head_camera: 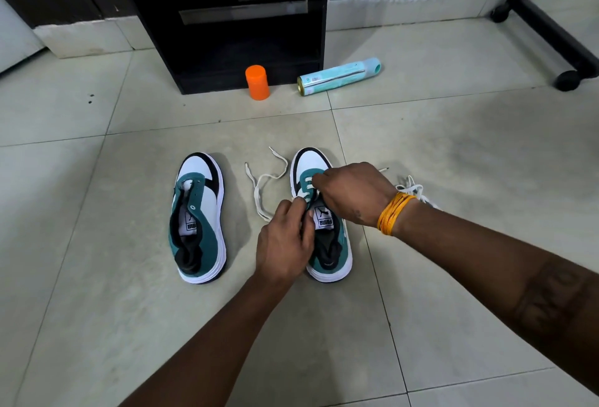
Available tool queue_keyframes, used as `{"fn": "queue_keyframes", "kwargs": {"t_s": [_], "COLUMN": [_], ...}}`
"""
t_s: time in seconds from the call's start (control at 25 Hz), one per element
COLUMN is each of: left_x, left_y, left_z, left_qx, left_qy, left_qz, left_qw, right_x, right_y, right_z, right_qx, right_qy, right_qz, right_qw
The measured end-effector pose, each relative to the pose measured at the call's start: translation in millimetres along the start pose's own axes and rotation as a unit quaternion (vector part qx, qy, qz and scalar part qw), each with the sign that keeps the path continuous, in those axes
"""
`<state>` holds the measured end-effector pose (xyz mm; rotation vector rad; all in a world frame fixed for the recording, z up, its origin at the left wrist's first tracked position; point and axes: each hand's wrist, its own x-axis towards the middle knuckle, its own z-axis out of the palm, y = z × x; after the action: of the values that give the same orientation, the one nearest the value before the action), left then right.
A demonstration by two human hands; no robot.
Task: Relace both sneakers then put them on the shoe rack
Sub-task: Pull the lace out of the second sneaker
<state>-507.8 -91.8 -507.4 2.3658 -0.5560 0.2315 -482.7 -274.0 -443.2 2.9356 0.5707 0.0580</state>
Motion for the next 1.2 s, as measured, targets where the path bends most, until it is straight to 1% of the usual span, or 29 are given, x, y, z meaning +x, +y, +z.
{"fn": "queue_keyframes", "kwargs": {"t_s": [0.08, 0.16, 0.2, 0.24, 0.28, 0.32, 0.36, 0.4, 0.44, 0.48, 0.52, 0.56, 0.6, 0.64, 0.72, 0.8, 0.88, 1.0, 1.12, 1.16, 1.2], "left_x": [0, -1, -1, -1, -2, -3, -3, -4, -4, -3, -3, -2, -2, -2, -3, -5, -4, -2, -3, -3, -3], "left_y": [0, 1, 1, 2, 2, 3, 4, 5, 5, 5, 5, 5, 5, 5, 5, 5, 5, 6, 7, 7, 8], "left_z": [0, 0, 1, 3, 4, 5, 6, 6, 6, 6, 7, 6, 6, 5, 5, 5, 4, 5, 6, 6, 6], "left_qx": [0.002, 0.001, 0.003, 0.003, -0.001, -0.011, -0.02, -0.024, -0.025, -0.024, -0.024, -0.025, -0.027, -0.029, -0.03, -0.027, -0.025, -0.016, -0.009, -0.01, -0.009], "left_qy": [0.002, 0.003, 0.006, 0.01, 0.012, 0.013, 0.015, 0.016, 0.016, 0.015, 0.013, 0.011, 0.01, 0.01, 0.014, 0.017, 0.019, 0.017, 0.013, 0.013, 0.013], "left_qz": [-0.008, -0.014, -0.014, -0.015, -0.019, -0.026, -0.036, -0.043, -0.048, -0.049, -0.049, -0.047, -0.047, -0.048, -0.053, -0.054, -0.051, -0.051, -0.054, -0.058, -0.062], "left_qw": [1.0, 1.0, 1.0, 1.0, 1.0, 1.0, 0.999, 0.999, 0.998, 0.998, 0.998, 0.998, 0.998, 0.998, 0.998, 0.998, 0.998, 0.998, 0.998, 0.998, 0.998], "right_x": [0, -3, -5, -7, -7, -8, -8, -9, -10, -13, -15, -16, -16, -15, -13, -14, -18, -20, -15, -13, -12], "right_y": [3, 3, 1, -1, -2, 0, 1, 2, 1, 1, -1, -4, -5, -7, -4, 1, 3, 0, -6, -5, -1], "right_z": [-2, -3, -3, 1, 5, 8, 11, 12, 10, 8, 7, 8, 8, 7, 9, 8, 3, -5, -4, -3, 0], "right_qx": [0.015, 0.03, 0.038, 0.063, 0.117, 0.207, 0.295, 0.342, 0.331, 0.266, 0.167, 0.075, 0.023, 0.003, -0.007, -0.005, 0.019, 0.101, 0.129, 0.137, 0.159], "right_qy": [-0.012, -0.003, 0.003, 0.007, 0.007, 0.007, 0.002, 0.001, 0.01, 0.028, 0.053, 0.071, 0.082, 0.082, 0.08, 0.057, 0.04, 0.049, 0.051, 0.059, 0.073], "right_qz": [0.005, 0.0, 0.02, 0.07, 0.152, 0.241, 0.311, 0.345, 0.335, 0.288, 0.214, 0.134, 0.07, 0.025, -0.019, -0.04, -0.037, 0.013, 0.01, 0.027, 0.073], "right_qw": [1.0, 1.0, 0.999, 0.996, 0.981, 0.948, 0.903, 0.874, 0.882, 0.919, 0.961, 0.986, 0.994, 0.996, 0.997, 0.998, 0.998, 0.994, 0.99, 0.989, 0.982]}}
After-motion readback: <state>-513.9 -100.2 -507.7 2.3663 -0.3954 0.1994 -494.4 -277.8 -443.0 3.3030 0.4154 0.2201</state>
